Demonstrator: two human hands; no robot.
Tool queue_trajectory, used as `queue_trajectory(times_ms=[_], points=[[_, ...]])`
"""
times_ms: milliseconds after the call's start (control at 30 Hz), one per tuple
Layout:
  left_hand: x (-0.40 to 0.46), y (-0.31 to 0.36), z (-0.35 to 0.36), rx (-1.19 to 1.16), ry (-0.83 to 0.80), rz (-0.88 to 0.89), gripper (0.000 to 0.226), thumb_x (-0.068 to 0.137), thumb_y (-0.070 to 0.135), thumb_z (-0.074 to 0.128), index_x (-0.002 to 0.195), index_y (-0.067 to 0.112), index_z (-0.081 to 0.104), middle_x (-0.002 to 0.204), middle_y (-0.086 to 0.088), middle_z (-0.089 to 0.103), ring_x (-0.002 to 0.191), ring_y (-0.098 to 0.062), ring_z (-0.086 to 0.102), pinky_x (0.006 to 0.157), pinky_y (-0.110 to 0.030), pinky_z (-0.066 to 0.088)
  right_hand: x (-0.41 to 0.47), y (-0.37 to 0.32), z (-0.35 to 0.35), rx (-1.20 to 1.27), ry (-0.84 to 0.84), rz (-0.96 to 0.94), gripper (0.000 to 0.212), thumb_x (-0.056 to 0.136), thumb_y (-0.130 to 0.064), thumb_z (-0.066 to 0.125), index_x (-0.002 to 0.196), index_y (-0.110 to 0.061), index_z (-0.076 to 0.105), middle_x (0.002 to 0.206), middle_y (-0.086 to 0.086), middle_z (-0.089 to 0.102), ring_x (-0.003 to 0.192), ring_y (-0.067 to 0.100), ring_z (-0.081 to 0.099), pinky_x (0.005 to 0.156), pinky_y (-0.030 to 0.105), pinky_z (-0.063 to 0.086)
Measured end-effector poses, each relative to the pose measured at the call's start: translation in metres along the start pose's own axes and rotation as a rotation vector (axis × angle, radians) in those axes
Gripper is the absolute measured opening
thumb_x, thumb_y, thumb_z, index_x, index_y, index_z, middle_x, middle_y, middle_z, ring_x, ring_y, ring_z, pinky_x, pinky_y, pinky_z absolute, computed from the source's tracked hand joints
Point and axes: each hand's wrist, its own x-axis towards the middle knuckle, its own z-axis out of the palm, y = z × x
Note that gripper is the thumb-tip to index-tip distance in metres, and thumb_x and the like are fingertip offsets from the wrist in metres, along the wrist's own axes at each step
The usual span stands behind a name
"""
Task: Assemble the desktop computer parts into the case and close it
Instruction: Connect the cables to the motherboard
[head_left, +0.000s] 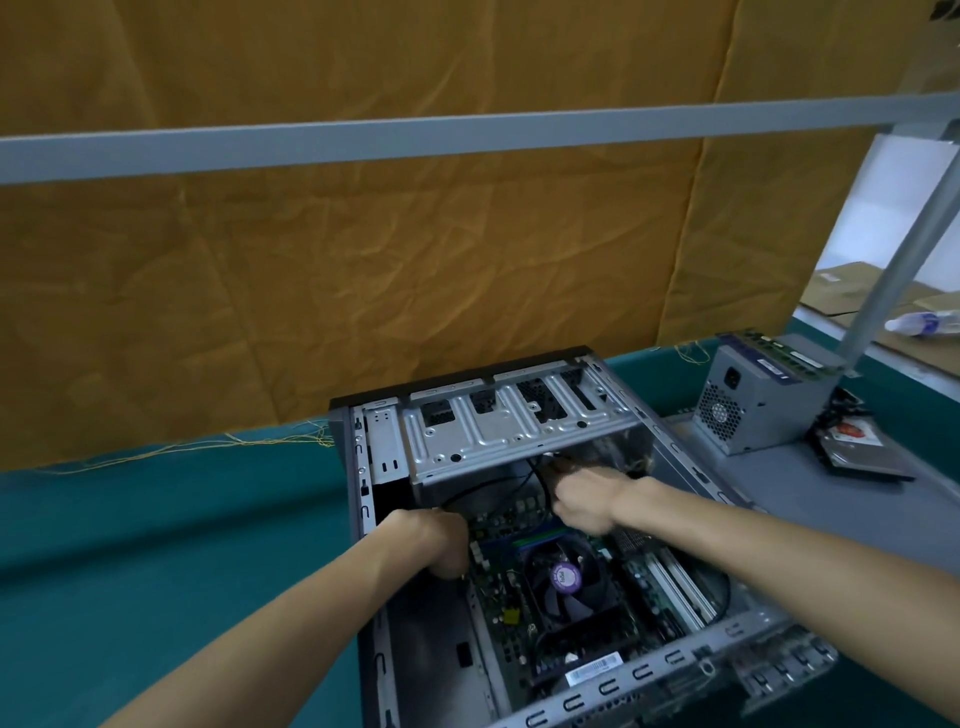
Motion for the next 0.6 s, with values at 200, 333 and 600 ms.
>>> queue_trajectory(times_ms=[200,333,600], points=[[0.005,-0.003,0.002,-0.005,0.015,0.009,0.021,0.102,0.010,0.044,0.106,0.006,0.063,0.105,-0.009,0.056,0.089,-0.024,0.054,0.077,-0.035,0.046,0.000,-0.002,-0.005,0.038,-0.123,0.020,0.025,0.098,-0.009,0.043,0.109,0.001,0.064,0.120,0.024,0.066,0.094,0.034,0.065,0.082,0.042,0.053],[-0.004,0.005,0.001,-0.013,0.143,0.027,0.031,0.105,0.021,0.043,0.124,0.004,0.061,0.127,-0.016,0.063,0.110,-0.032,0.065,0.090,-0.040,0.053,-0.039,0.018,-0.010,0.230,-0.013,-0.015,0.048,0.094,0.001,0.039,0.133,-0.011,0.064,0.137,0.012,0.061,0.114,0.029,0.065,0.092,0.041,0.055],[-0.011,0.051,-0.012,-0.002,0.519,0.154,0.040,0.100,0.022,0.051,0.136,0.009,0.041,0.132,-0.015,0.050,0.121,-0.036,0.052,0.096,-0.041,0.045,-0.093,0.046,-0.010,0.285,0.939,-0.105,0.024,0.095,0.002,0.053,0.098,-0.010,0.073,0.099,-0.001,0.067,0.089,0.017,0.061,0.078,0.037,0.052]])
